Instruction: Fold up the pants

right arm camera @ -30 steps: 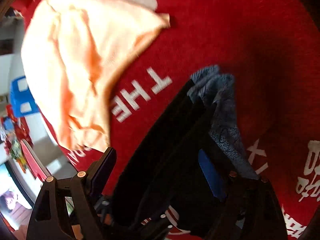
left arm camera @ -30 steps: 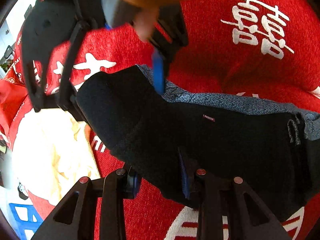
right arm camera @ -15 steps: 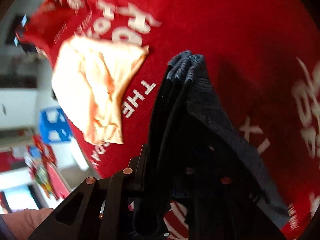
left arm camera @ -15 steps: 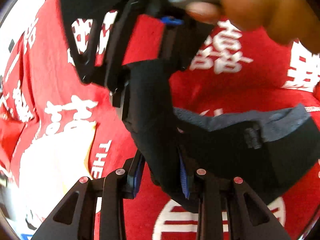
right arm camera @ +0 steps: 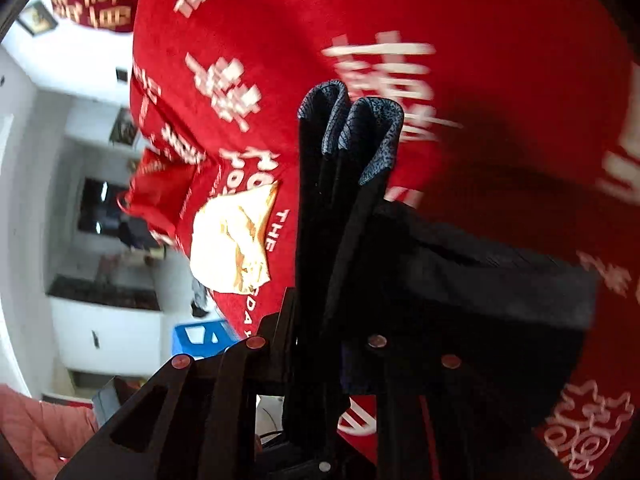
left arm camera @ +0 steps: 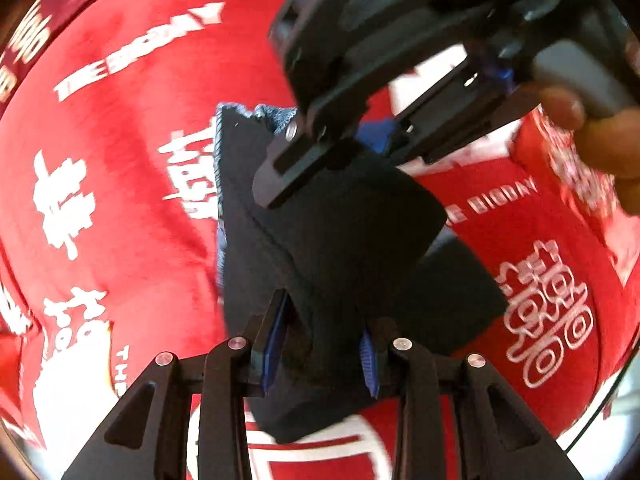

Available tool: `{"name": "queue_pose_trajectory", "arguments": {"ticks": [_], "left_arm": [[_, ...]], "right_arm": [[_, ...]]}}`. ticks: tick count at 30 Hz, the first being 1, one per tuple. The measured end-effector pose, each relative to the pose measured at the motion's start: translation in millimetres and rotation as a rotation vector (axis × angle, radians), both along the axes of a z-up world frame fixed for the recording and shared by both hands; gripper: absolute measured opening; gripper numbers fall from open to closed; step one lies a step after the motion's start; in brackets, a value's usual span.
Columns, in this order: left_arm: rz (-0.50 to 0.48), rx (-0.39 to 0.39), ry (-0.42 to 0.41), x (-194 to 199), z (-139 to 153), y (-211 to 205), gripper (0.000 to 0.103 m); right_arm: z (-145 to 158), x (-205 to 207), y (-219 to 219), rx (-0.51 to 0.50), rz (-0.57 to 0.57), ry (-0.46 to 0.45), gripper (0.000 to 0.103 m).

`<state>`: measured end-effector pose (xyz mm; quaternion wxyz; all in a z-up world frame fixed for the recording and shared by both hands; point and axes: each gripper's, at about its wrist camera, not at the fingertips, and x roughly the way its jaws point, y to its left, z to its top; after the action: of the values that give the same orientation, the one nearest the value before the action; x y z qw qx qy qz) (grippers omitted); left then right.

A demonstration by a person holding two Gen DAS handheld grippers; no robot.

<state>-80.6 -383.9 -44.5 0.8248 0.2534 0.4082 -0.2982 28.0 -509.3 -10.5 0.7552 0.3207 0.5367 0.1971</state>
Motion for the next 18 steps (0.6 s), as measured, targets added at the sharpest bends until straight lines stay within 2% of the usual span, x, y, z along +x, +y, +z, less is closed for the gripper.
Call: {"name": "queue_pose_trajectory", "arguments": {"ticks": [2,4,9,13,14,16,17,18], "left_arm": [[-0.014,0.038,0.028,-9,-17,-20,0.033],[-0.017,0.075,0.055,-18,-36,-38,0.033],[-0.033,0.173,0.07,-29,-81,-66,0.033],[-0.043,0.212,0.049,-32,-93,-68,0.033],[-0.047,0.218,0.046,-33,-94,-69,0.033],[-0.049,0.222,0.047,-33,-95,-70,0.033],[-0.048,0.225,0.048,-32,-94,-69,0.033],[-0.045,0.228,0.05,-31,-91,-68,0.033]], "right_arm": [[-15,-28,-34,0.054,-0.061,0.008,0.018],[-29,-45,-56,0.066,-0.097,0.028,0.018],[-93,-80,-94,0.15,-0.181,0.111,0.018],[-125,-85,-96,0.192,-0.19,0.159,0.022],[-134,-85,-96,0.189,-0.19,0.176,0.032],[-146,-84,-102,0.179,-0.201,0.195,0.042],[-150,-83,-102,0.193,-0.201,0.201,0.041],[-155,-81,-100,0.225,-0.201,0.212,0.035]]}}
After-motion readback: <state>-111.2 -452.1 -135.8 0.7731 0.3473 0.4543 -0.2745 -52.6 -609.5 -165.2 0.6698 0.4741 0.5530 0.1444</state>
